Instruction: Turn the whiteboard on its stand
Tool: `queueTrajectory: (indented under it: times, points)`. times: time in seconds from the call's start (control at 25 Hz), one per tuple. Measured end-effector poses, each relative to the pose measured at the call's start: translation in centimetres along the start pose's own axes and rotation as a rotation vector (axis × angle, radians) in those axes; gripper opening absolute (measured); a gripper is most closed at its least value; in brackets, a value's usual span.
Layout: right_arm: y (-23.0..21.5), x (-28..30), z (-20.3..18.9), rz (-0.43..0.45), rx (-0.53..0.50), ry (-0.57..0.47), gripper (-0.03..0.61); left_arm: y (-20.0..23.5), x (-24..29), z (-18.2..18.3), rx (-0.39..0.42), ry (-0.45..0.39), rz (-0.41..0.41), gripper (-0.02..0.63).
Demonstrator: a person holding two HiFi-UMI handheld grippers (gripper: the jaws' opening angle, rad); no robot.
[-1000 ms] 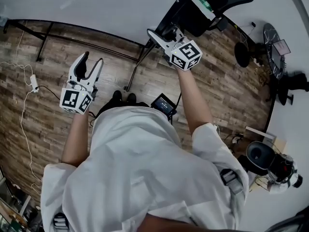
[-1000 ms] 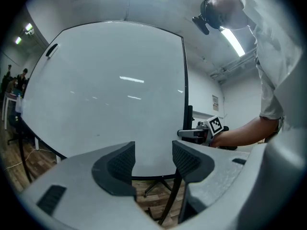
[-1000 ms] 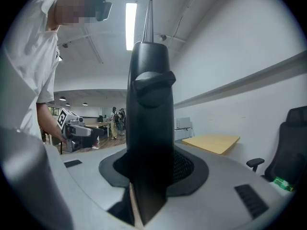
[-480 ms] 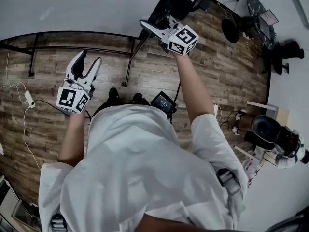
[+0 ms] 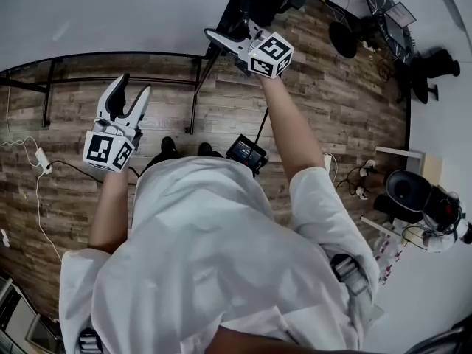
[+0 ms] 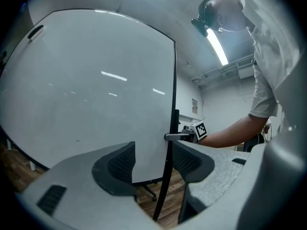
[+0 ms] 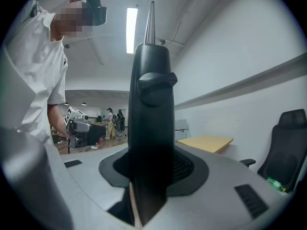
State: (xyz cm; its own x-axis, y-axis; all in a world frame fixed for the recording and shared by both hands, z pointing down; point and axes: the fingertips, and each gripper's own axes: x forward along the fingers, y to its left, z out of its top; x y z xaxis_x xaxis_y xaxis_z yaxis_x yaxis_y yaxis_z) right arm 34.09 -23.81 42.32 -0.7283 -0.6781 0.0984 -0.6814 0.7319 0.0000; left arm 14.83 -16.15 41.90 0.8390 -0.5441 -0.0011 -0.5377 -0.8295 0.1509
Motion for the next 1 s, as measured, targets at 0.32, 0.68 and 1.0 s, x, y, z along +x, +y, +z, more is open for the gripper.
queueTrajectory:
  times: [0.32, 0.68, 1.0]
  points:
    - [-0.9, -3.0, -0.2, -0.014, -0.005, -0.013, 0.158, -2.6, 1.0, -0.6, -0.004, 0.007, -0.014, 0.229]
    - [-2.8, -6.8, -0.7, -0.018, -0.002, -0.021, 0.158, -5.6, 3.6, -1.3, 0.01, 0.026, -0.021, 0.229]
    - [-3.2, -8.6, -0.7, -0.021, -0.008, -0.027, 0.16, -7.1, 4.5, -1.6, 0.017, 0.04, -0.034, 0.23]
